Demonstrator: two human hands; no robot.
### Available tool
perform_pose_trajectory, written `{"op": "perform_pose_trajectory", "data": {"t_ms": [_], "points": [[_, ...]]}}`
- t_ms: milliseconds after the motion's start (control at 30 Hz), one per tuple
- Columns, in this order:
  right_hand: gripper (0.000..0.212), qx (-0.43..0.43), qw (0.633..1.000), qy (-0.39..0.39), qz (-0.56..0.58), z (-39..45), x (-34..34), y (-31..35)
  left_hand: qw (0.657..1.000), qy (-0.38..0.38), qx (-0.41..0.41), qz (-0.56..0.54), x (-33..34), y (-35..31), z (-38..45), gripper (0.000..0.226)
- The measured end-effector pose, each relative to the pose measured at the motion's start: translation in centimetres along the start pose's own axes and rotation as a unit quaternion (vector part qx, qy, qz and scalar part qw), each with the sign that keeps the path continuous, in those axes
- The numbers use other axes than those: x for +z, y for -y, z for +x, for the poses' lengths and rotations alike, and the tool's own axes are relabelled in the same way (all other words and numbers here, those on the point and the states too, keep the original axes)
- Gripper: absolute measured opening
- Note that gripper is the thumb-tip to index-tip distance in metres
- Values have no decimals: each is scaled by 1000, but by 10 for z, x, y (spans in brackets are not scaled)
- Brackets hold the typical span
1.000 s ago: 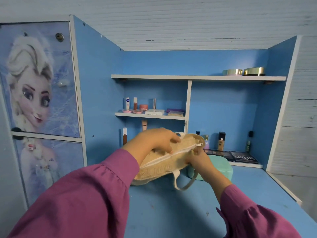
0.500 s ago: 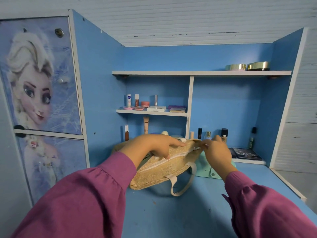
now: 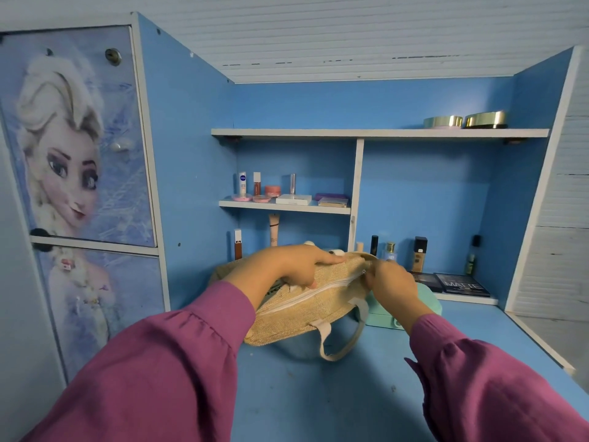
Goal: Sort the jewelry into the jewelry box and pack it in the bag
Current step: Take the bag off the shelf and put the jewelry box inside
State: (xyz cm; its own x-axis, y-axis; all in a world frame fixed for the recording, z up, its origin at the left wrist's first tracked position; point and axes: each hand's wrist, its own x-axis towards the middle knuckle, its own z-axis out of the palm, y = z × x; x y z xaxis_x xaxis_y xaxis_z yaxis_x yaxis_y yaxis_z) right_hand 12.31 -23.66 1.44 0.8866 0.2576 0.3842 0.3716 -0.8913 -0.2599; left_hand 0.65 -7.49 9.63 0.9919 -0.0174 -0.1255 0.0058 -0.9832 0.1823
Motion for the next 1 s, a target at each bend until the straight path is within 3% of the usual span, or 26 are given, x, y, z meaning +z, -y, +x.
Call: {"op": "perform_pose_trajectory", "data": {"t_ms": [367, 533, 800, 1000], "points": [[23, 55, 989, -12, 136, -16, 15, 14, 1000, -13, 9, -17, 7, 6, 8, 83], [21, 120, 958, -29, 259, -23, 9, 22, 999, 5, 31, -11, 9, 5, 10, 73], [31, 208, 903, -21, 375, -27, 9, 20, 999, 3, 30, -18, 15, 10, 16, 73], [27, 113, 930, 0, 349, -35, 12, 26, 998, -23, 26, -55, 21, 17, 26, 77]]}}
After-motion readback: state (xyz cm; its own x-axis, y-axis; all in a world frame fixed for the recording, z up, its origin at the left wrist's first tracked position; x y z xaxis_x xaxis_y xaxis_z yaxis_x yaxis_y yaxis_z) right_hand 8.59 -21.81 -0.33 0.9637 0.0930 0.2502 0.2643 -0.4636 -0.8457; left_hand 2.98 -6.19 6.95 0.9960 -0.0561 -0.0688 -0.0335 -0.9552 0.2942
